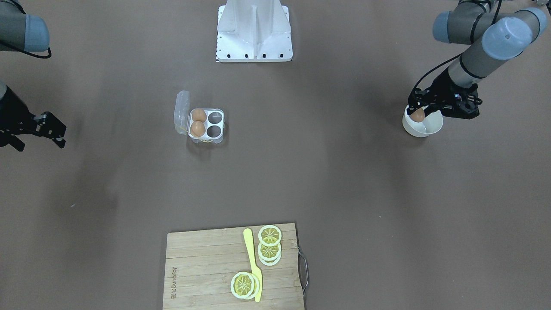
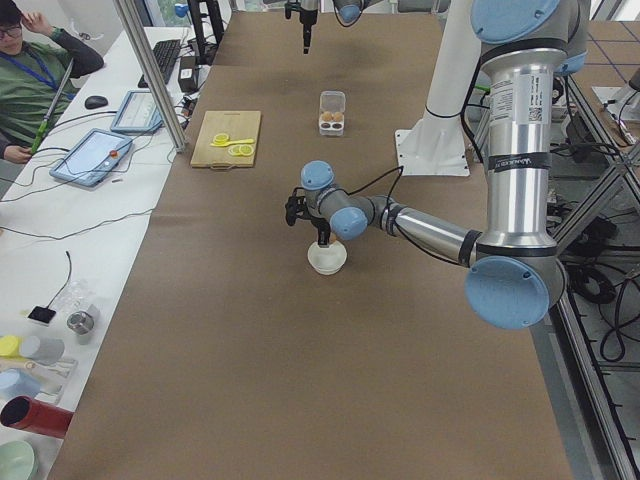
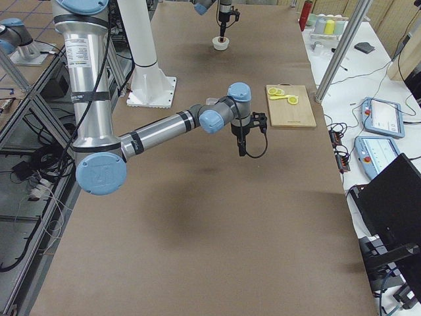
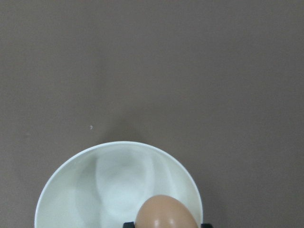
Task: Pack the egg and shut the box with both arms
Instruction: 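Lift the egg and carry it with the left gripper to the egg box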
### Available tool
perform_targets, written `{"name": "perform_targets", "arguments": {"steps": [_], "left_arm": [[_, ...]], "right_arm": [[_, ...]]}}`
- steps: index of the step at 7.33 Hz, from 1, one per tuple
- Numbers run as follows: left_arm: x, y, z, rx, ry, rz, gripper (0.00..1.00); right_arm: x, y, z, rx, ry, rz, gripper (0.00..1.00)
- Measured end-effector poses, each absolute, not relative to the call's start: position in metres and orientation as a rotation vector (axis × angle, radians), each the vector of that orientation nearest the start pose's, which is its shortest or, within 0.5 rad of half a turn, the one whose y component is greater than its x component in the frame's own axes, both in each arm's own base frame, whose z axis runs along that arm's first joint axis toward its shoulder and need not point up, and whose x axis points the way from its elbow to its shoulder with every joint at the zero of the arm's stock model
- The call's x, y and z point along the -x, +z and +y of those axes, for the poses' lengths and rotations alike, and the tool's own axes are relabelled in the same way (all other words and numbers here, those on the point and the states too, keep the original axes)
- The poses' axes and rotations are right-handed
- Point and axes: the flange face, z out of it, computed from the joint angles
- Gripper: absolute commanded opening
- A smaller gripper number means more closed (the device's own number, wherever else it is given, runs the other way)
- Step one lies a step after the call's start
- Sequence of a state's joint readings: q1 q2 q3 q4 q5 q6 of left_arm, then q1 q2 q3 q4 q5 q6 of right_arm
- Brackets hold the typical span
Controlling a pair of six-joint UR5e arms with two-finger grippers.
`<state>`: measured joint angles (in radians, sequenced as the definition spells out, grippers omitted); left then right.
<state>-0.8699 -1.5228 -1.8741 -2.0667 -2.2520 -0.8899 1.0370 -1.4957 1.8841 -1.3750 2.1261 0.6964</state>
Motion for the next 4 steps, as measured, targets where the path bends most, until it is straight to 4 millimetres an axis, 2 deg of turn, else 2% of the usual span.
{"name": "perform_targets", "arguments": {"steps": [1,2,4], "left_arm": [[-0.254,0.463,-0.420,-0.125,0.108,1.029,0.00],[-0.257,0.449,-0.426,-0.214,0.148,1.100,0.00],[-0.278,0.405,-0.449,-0.354,0.218,1.214,0.00]], "right_arm": [[0.197,0.453,-0.493,-0.155,-0.008,-0.769,1.00],[0.197,0.452,-0.493,-0.156,-0.009,-0.769,1.00],[0.197,0.451,-0.493,-0.157,-0.009,-0.770,1.00]]}}
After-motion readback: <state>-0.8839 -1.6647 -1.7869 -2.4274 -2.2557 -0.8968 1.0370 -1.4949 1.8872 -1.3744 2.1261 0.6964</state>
